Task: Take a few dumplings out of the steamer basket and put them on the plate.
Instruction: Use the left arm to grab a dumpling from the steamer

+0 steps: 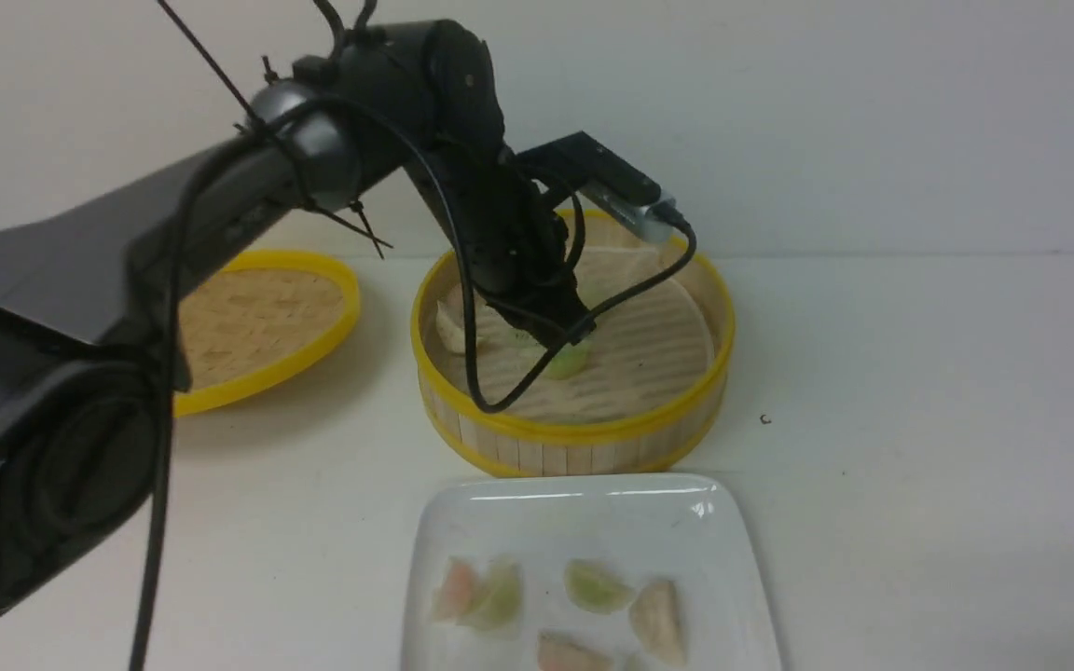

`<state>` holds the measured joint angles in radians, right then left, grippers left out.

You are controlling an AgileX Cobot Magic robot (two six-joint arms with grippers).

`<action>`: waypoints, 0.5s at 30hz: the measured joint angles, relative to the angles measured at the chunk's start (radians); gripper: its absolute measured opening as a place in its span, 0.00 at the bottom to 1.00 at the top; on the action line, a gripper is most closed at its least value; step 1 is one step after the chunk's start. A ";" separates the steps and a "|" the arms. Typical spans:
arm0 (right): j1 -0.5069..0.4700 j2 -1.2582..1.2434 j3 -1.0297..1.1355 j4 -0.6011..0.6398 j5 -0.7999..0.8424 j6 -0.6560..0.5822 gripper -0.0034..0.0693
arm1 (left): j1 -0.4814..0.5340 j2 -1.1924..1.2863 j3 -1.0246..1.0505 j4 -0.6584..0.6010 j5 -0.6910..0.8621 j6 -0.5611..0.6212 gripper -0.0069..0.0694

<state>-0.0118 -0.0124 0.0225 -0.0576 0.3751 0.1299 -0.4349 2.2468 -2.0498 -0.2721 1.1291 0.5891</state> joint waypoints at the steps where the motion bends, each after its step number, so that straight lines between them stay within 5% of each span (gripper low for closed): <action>1: 0.000 0.000 0.000 0.000 0.000 0.000 0.03 | 0.000 0.025 -0.022 -0.005 -0.004 0.009 0.19; 9: 0.000 0.000 0.000 0.000 0.000 0.000 0.03 | -0.001 0.110 -0.038 0.009 -0.141 0.046 0.57; 15: 0.000 0.000 0.000 0.000 0.000 0.000 0.03 | -0.001 0.157 -0.039 0.018 -0.160 0.057 0.61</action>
<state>-0.0118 -0.0124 0.0225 -0.0576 0.3751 0.1299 -0.4362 2.4040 -2.0886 -0.2546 0.9687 0.6460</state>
